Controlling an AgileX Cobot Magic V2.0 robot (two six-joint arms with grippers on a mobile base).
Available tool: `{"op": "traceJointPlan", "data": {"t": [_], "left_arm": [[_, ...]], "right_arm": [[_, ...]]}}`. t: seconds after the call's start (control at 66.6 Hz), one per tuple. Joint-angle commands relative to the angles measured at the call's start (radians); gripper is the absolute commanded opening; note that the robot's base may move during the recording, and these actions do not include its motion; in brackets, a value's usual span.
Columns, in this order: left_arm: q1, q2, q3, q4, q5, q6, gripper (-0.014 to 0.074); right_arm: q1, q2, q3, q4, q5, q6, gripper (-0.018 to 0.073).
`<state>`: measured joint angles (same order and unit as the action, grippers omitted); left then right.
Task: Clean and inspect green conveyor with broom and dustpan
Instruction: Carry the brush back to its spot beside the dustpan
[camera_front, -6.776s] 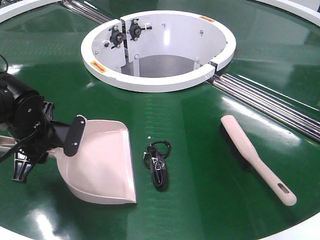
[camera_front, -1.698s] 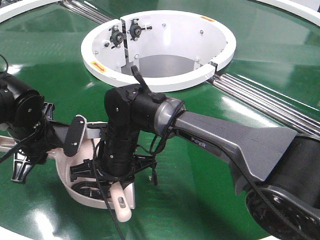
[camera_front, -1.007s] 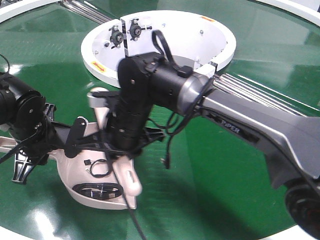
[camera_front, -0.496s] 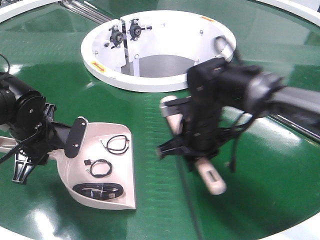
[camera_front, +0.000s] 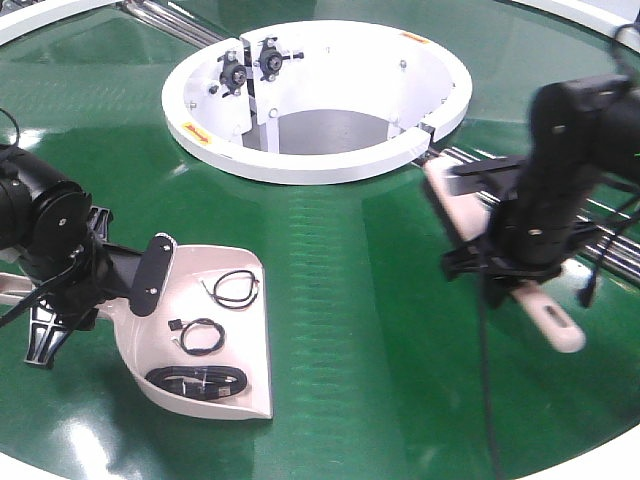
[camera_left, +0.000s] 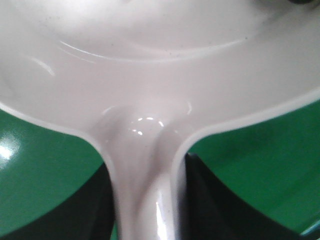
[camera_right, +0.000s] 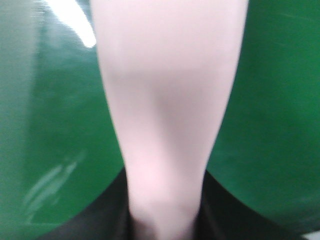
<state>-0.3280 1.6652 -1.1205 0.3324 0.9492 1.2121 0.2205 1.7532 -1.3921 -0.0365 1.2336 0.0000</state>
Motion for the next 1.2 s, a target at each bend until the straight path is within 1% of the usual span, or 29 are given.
{"op": "traceJointPlan", "data": {"t": [0.0, 0.09, 0.195, 0.316, 0.466, 0.901, 1.187], "left_arm": [[-0.016, -0.027, -0.016, -0.016, 0.013, 0.045, -0.0006], [-0.016, -0.027, -0.016, -0.016, 0.013, 0.045, -0.0006], [-0.016, -0.027, -0.016, -0.016, 0.013, 0.045, -0.0006], [-0.016, -0.027, -0.016, -0.016, 0.013, 0.045, -0.0006], [-0.016, -0.027, -0.016, -0.016, 0.013, 0.045, -0.0006], [-0.016, -0.027, -0.016, -0.016, 0.005, 0.045, -0.0006], [-0.016, -0.027, -0.016, -0.016, 0.058, 0.032, -0.0006]], "right_arm": [[-0.058, -0.051, 0.002, 0.010, 0.042, -0.041, -0.0001], [-0.081, -0.051, 0.037, 0.009, 0.034, -0.042, -0.0001], [-0.079, -0.051, 0.084, 0.003, 0.013, -0.042, -0.0001], [-0.076, -0.051, 0.135, 0.023, -0.023, -0.042, -0.0001], [-0.076, -0.051, 0.177, 0.025, -0.054, -0.042, 0.0001], [-0.076, -0.051, 0.180, 0.055, -0.059, -0.060, 0.0006], [-0.076, -0.051, 0.180, 0.065, -0.059, -0.061, 0.0008]]}}
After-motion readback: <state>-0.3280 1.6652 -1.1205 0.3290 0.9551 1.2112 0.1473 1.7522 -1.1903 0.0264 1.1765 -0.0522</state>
